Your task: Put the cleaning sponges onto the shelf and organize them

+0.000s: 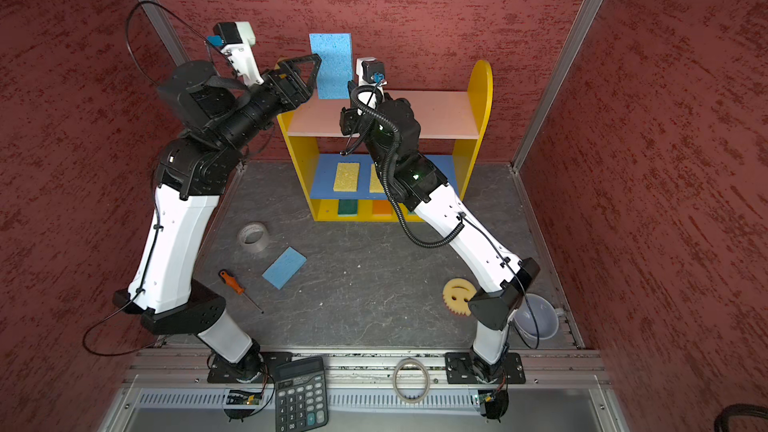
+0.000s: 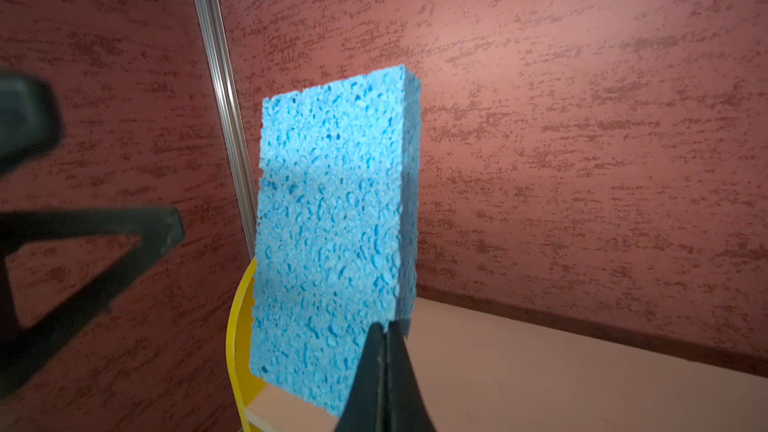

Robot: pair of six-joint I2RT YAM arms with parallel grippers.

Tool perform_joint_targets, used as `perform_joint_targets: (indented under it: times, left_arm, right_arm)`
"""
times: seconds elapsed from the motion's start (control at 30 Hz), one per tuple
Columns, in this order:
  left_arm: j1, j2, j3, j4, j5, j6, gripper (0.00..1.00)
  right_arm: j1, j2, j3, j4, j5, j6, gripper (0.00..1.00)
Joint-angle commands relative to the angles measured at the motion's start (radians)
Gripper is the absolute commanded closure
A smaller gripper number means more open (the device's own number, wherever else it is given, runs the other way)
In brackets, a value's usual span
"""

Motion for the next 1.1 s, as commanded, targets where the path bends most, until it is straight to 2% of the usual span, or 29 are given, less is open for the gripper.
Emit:
perform_joint_targets:
  times: [0.0,0.17,0.3,0.5,0.63,0.77,0.83,1.07]
  left_arm:
    - [-0.020,0.008,0.008,-0.085,-0.053,0.089,0.22]
    - [-0.020,0.030,0.008,-0.095,-0.123,0.126,0.21]
    - [-0.018,0.048,0.007,-0.075,-0.157,0.147,0.22]
    - [-0.003,0.081,0.010,-0.041,-0.126,0.151,0.24]
    - [0.010,0.097,0.013,-0.042,-0.120,0.142,0.31]
    - [0.029,0.112,0.013,-0.052,-0.123,0.128,0.53]
    - [0.045,0.122,0.013,-0.057,-0.119,0.108,0.59]
    - [0.093,0.165,0.016,-0.058,-0.056,0.038,0.61]
  right_arm:
    - [0.003,0.069,0.143,-0.198,0.047,0.103,1.00]
    - [0.003,0.185,0.345,-0.379,0.034,0.196,1.00]
    - [0.004,0.216,0.362,-0.409,0.062,0.211,1.00]
    - [-0.002,0.250,0.361,-0.389,0.091,0.203,1.00]
    - [-0.013,0.266,0.360,-0.377,0.099,0.217,1.00]
    - [-0.033,0.278,0.360,-0.393,0.081,0.261,1.00]
    - [-0.045,0.279,0.359,-0.403,0.054,0.295,1.00]
    - [-0.063,0.283,0.360,-0.455,-0.026,0.360,1.00]
